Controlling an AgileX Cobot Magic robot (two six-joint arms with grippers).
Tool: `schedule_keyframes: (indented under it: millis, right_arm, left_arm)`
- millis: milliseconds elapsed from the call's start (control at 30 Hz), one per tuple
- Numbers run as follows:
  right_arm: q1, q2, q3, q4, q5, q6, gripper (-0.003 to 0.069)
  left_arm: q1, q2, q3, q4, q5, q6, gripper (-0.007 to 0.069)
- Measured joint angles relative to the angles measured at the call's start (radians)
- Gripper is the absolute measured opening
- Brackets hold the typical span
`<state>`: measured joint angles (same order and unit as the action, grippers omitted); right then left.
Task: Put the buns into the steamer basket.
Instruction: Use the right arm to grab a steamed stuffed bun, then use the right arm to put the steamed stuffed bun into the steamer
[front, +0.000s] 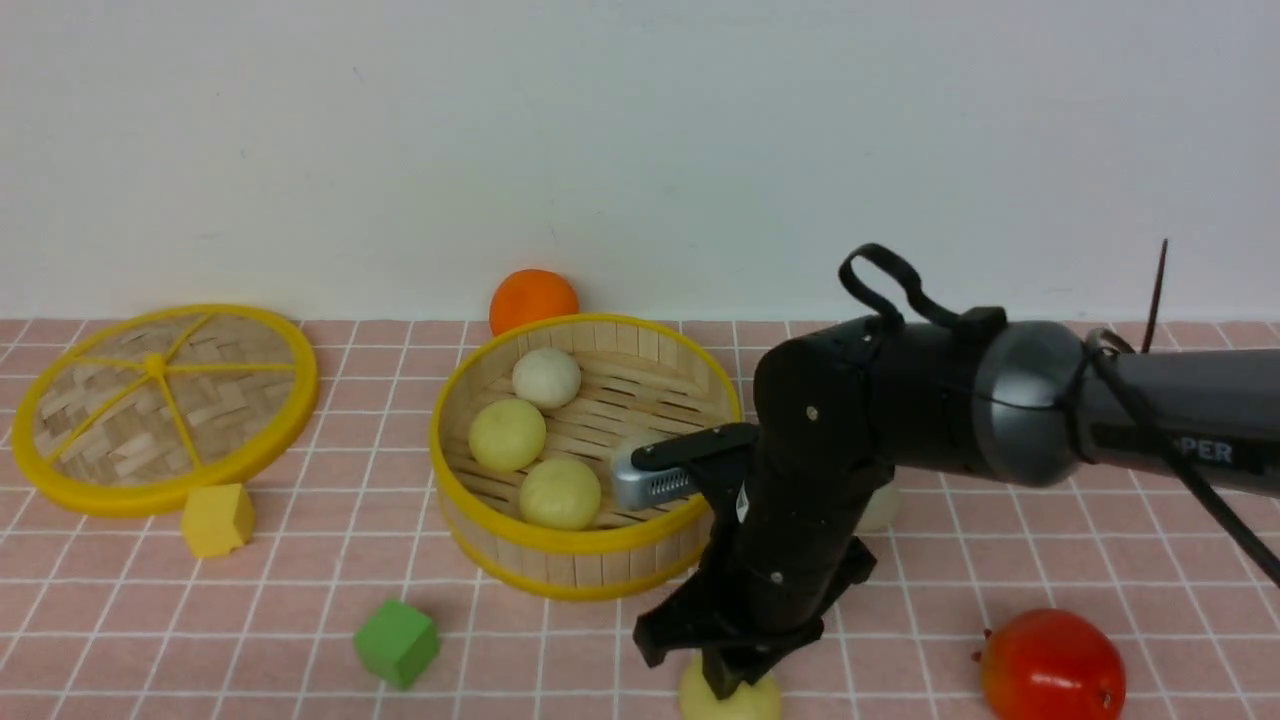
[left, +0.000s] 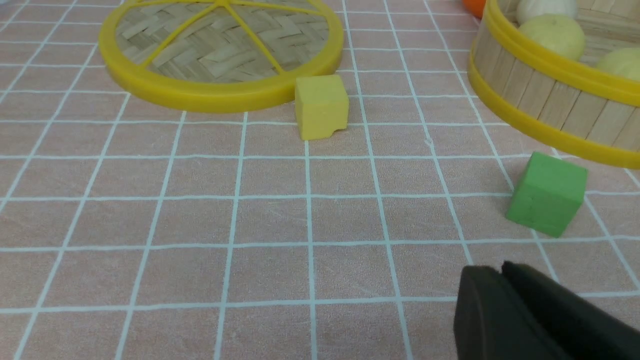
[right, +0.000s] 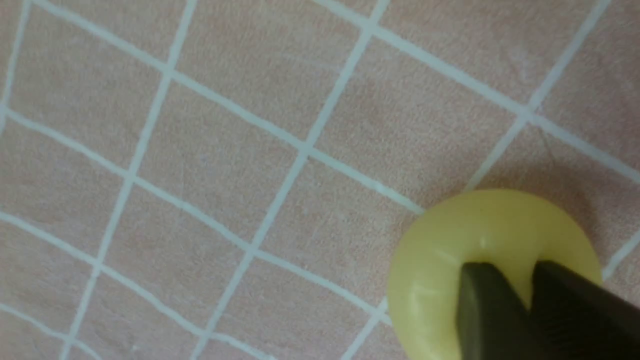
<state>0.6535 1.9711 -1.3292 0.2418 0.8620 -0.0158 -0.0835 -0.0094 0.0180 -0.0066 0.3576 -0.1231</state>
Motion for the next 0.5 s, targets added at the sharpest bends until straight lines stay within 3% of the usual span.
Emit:
schedule_keyframes:
  millis: [133,333,500]
  right_arm:
    - [0.000,-0.014,-0.028,0.000,0.065,-0.009,0.0015]
    - [-0.011,-0.081,-0.186,-0.010,0.124,-0.029,0.0015]
    - [-0.074,-0.080,-0.353,-0.007,-0.008,-0.042,0.0015]
  left_arm:
    - [0.000,0.000,0.000,0.000,0.000,0.000,0.0076]
    - [0.000,0.000,0.000,0.000,0.000,0.000,0.0080]
    - [0.000,0.000,0.000,0.000,0.000,0.000,0.0080]
